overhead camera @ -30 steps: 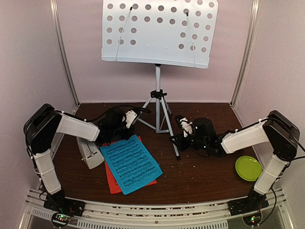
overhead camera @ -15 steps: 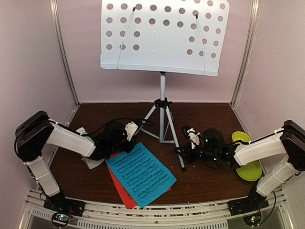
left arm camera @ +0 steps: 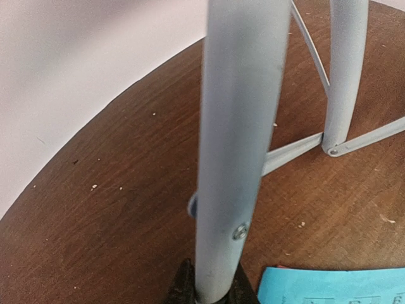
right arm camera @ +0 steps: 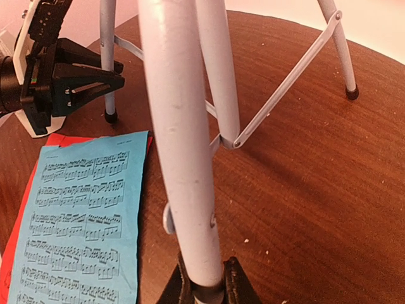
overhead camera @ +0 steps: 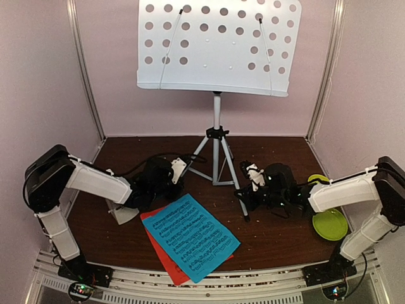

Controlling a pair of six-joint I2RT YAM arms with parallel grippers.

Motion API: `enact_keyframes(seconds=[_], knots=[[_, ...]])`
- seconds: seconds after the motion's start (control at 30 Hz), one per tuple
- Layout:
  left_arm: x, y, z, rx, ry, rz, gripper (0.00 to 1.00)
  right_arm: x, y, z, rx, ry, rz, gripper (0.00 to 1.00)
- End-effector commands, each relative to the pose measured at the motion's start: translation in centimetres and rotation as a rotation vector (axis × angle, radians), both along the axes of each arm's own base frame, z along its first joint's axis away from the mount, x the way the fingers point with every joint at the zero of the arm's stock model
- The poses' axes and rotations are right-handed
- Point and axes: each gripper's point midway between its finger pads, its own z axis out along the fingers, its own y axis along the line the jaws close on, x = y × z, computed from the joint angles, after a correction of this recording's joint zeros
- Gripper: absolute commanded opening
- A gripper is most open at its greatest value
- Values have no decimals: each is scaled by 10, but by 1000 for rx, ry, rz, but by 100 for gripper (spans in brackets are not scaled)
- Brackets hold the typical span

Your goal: Set up the instrument practice props

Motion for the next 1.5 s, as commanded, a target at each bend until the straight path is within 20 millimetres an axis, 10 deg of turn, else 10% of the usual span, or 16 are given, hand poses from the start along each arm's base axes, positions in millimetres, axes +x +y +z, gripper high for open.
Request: enact_keyframes(seconds=[0.0, 0.53, 0.77, 1.0, 1.1, 1.47], knots=[[37, 37, -4, -27, 31, 146, 0, 28, -11, -6, -21, 24, -116, 0], [28, 18, -20, -34, 91, 3, 0, 9, -1, -9, 19, 46, -33, 5], [8, -5, 5, -103, 101, -95, 32, 9, 1, 12, 38, 16, -33, 30], [-4, 17, 53, -194, 47, -25, 78, -3, -12, 57, 92, -19, -56, 66], [-15, 29, 64, -209, 59, -2, 80, -11, -21, 70, 108, 6, -73, 68], [-83, 10, 29, -226, 202, -13, 75, -91, -17, 14, 171, 486, -22, 65]])
